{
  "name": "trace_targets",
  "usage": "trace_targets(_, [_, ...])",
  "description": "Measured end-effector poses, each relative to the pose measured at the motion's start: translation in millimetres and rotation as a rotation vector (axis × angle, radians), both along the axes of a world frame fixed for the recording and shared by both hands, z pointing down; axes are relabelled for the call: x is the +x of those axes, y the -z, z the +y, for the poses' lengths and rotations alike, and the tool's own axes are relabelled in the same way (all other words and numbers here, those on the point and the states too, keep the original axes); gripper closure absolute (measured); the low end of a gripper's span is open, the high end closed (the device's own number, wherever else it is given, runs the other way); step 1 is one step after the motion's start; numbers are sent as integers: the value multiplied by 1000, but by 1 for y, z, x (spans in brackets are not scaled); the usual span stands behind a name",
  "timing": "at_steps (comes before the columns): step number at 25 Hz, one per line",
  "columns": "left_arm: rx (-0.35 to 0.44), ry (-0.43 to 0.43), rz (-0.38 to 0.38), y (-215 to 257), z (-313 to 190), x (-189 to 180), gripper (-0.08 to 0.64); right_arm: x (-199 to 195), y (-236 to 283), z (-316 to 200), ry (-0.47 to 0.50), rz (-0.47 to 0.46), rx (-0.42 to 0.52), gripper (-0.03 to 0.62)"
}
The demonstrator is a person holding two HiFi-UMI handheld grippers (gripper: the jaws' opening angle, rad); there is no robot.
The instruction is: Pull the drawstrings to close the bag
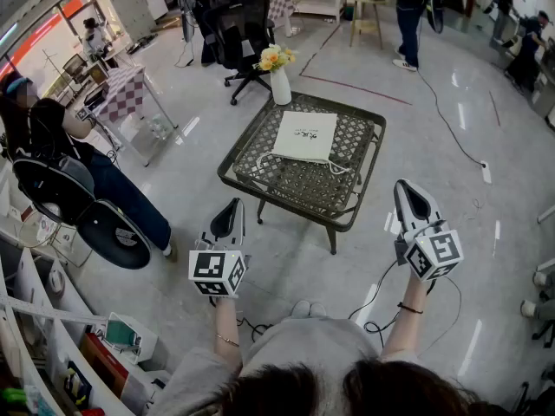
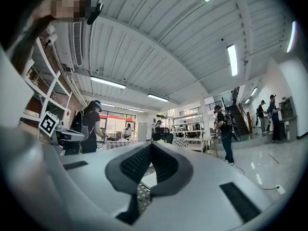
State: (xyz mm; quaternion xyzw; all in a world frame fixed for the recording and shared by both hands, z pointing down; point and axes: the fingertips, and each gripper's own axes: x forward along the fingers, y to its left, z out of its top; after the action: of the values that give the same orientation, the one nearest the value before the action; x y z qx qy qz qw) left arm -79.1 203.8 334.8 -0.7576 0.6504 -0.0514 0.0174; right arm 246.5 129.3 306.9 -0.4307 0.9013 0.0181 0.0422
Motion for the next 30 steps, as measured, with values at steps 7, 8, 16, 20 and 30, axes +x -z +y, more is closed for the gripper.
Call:
trace_targets(7, [1,12,-7,4,7,7,535,6,-3,3,-1,7,-6,571])
trace_targets(8, [0,12,-10,3,9,8,535,6,-5,4,0,6,-8,571])
trace_targets(16, [-30,43,0,-7,18,-2,535,-8,-6,-4,20,-9,-10,571])
trace_targets(20, [-36,56,1,-8,17,-8,535,-13,-9,-10,26,-7,-23,571])
trace_targets(30, [-57,57,21,-22,-13,-41,535,-48,-20,-39,46,4,-50,571])
